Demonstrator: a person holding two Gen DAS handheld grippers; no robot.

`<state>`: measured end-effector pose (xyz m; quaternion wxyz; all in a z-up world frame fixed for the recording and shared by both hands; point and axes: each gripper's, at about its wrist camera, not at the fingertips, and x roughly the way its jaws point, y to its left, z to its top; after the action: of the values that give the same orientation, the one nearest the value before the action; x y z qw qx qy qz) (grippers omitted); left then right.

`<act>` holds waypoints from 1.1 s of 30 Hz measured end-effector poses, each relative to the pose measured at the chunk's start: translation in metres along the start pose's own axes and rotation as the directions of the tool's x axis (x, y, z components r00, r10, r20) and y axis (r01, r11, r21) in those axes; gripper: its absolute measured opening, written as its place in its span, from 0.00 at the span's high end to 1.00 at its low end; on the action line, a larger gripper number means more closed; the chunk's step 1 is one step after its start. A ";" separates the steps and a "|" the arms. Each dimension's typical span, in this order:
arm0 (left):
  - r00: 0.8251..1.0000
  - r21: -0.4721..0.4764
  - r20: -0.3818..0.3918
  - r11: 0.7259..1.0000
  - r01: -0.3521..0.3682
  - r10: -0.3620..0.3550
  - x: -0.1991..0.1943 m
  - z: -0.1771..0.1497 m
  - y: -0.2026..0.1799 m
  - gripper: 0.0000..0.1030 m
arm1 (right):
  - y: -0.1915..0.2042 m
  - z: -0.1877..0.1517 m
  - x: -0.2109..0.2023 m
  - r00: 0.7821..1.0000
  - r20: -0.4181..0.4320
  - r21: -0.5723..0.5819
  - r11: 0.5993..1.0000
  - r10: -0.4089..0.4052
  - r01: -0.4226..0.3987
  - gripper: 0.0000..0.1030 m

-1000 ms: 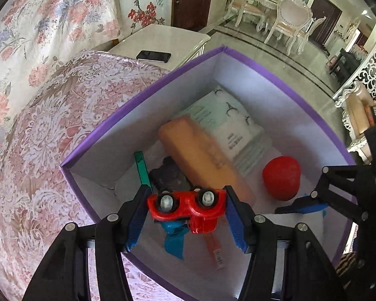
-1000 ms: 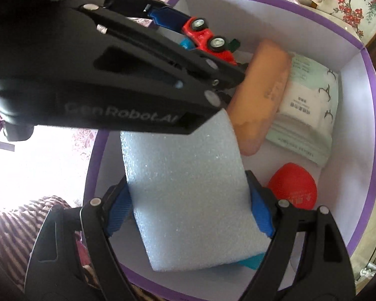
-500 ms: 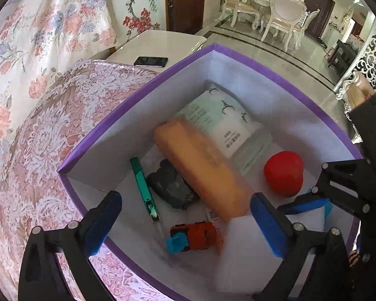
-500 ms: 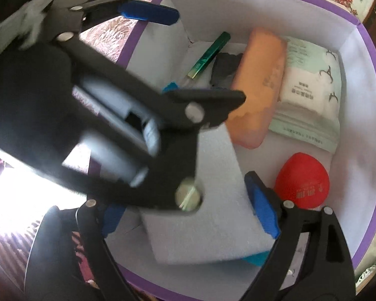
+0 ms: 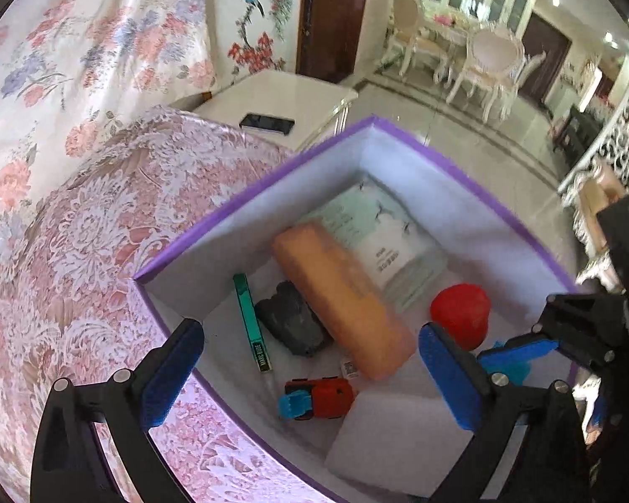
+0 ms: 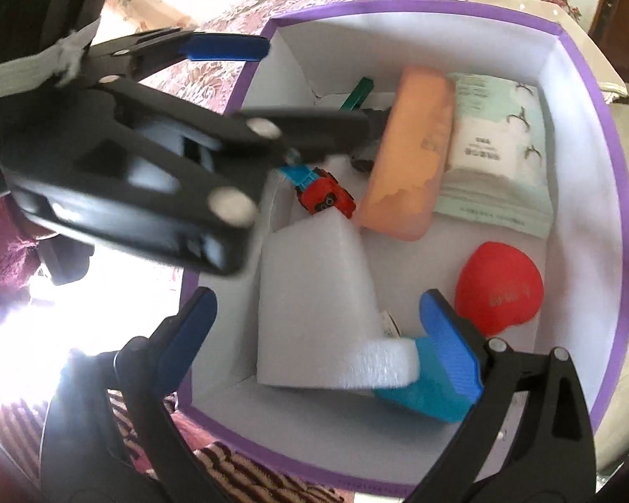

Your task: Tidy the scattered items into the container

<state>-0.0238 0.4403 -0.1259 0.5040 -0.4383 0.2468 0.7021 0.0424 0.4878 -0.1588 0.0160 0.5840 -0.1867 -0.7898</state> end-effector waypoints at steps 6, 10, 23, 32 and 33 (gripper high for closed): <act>0.999 -0.068 0.048 0.997 0.026 -0.023 -0.034 0.000 -0.004 0.00 | -0.005 -0.011 -0.021 0.998 0.015 0.067 0.996 0.059 -0.060 0.00; 0.998 -0.108 0.061 0.994 -0.016 0.022 -0.060 0.000 -0.012 0.00 | -0.003 -0.018 -0.037 1.000 0.022 0.092 0.996 0.016 -0.018 0.00; 0.966 -0.266 -0.017 0.930 -0.253 0.258 -0.123 0.011 -0.026 0.00 | 0.013 -0.057 -0.102 0.976 0.006 0.090 0.972 -0.217 0.215 0.00; 0.981 -0.282 -0.088 0.940 -0.193 0.175 -0.118 0.000 -0.051 0.00 | 0.020 -0.064 -0.140 0.934 0.035 0.096 0.931 -0.357 0.352 0.00; 0.982 -0.285 -0.096 0.941 -0.181 0.160 -0.116 -0.001 -0.054 0.00 | 0.020 -0.066 -0.144 0.931 0.036 0.095 0.929 -0.363 0.358 0.00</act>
<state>0.0387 0.4023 -0.0212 0.3618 -0.5098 0.1952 0.7558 0.1450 0.4863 -0.0373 -0.1598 0.5873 -0.1107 -0.7856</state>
